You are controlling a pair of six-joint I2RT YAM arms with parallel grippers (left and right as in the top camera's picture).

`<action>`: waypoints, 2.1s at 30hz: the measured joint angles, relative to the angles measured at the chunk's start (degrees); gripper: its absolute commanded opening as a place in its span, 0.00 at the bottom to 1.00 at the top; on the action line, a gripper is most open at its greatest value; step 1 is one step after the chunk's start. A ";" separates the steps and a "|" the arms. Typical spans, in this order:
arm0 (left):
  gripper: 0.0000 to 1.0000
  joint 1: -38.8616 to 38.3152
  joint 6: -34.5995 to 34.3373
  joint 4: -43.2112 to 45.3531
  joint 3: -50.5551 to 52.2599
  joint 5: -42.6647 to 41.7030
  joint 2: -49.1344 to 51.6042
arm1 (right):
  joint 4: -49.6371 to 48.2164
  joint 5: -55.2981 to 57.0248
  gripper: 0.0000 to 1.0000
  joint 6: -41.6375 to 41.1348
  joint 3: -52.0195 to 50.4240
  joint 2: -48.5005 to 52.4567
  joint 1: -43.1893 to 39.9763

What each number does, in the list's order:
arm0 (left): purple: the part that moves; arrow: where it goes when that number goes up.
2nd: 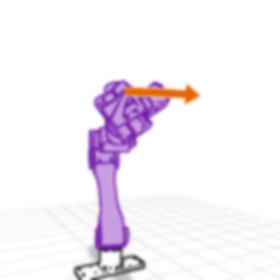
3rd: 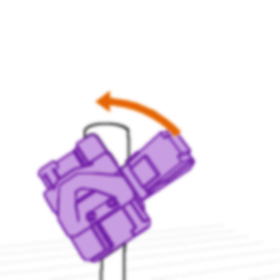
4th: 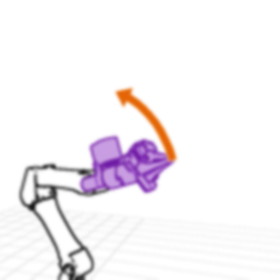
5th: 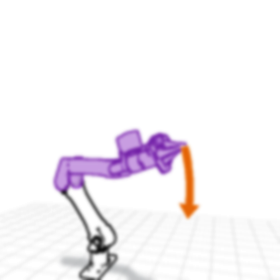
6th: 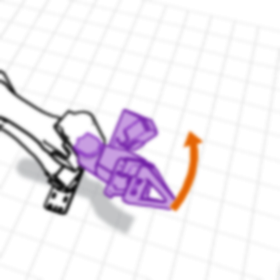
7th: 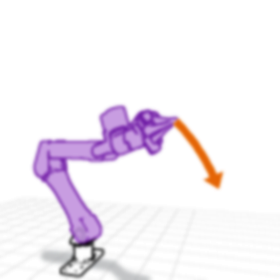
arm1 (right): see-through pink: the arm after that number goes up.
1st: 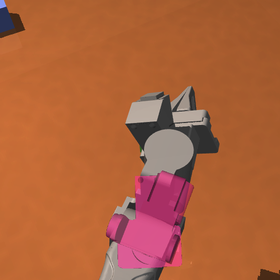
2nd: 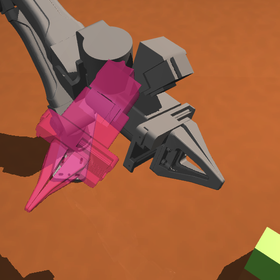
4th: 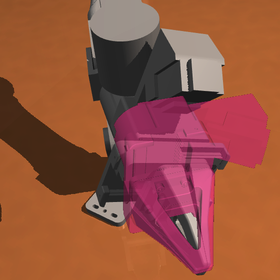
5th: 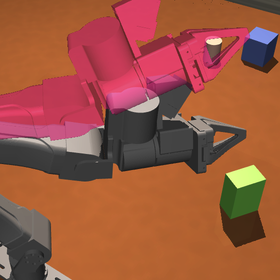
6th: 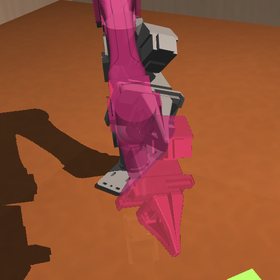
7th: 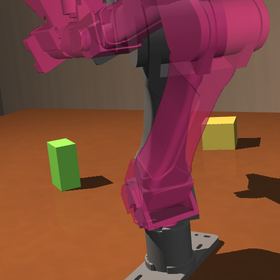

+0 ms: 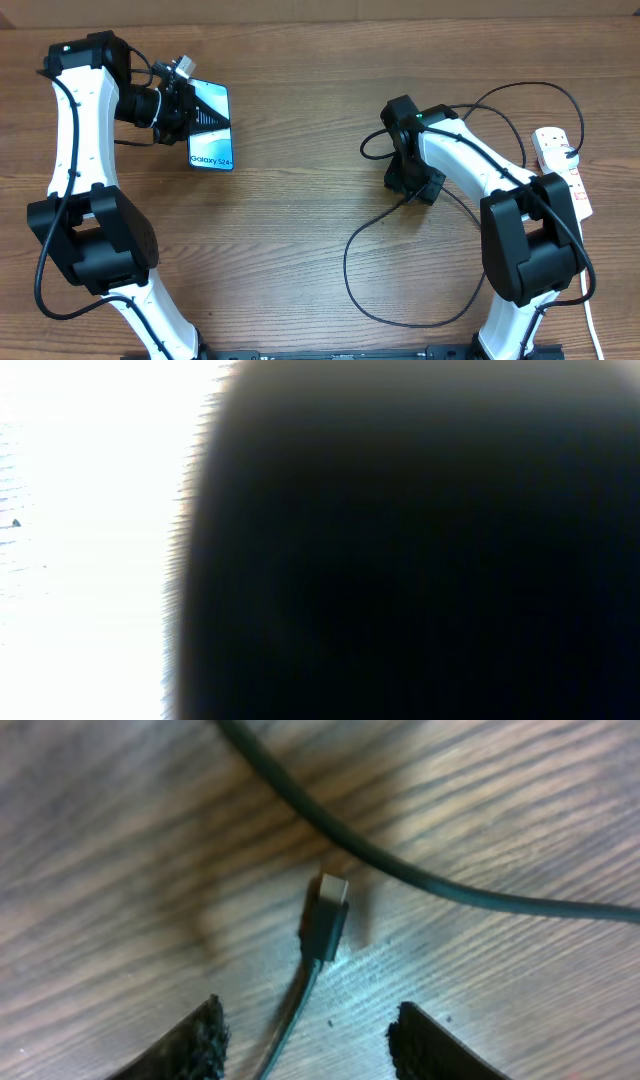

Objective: Plug charger to phone and switch on socket
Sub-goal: 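Grasp the black cable's USB-C plug on the table with the right gripper, then raise the plug with the right gripper toward the phone's bottom port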

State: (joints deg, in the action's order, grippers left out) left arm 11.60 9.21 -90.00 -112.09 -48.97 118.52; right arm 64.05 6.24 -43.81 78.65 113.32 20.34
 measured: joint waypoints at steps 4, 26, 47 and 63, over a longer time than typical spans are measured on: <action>0.04 0.00 0.00 0.00 0.00 0.00 0.00 | -0.22 -0.04 0.56 -1.27 -0.55 0.00 0.00; 0.04 -1.38 0.00 1.11 0.00 1.27 0.00 | -7.85 -6.84 0.23 -2.84 -4.92 0.09 -5.81; 0.04 -1.49 0.00 1.77 0.00 1.29 0.00 | -9.88 -7.28 0.37 -3.21 -6.05 -0.57 -4.59; 0.04 -1.49 0.00 1.90 0.00 1.29 0.00 | -11.15 -7.54 0.04 -2.45 -6.08 -0.59 -4.72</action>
State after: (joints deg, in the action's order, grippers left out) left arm 10.11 9.21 -88.09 -112.09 -47.68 118.52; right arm 52.90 -1.30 -46.26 72.58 112.73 15.62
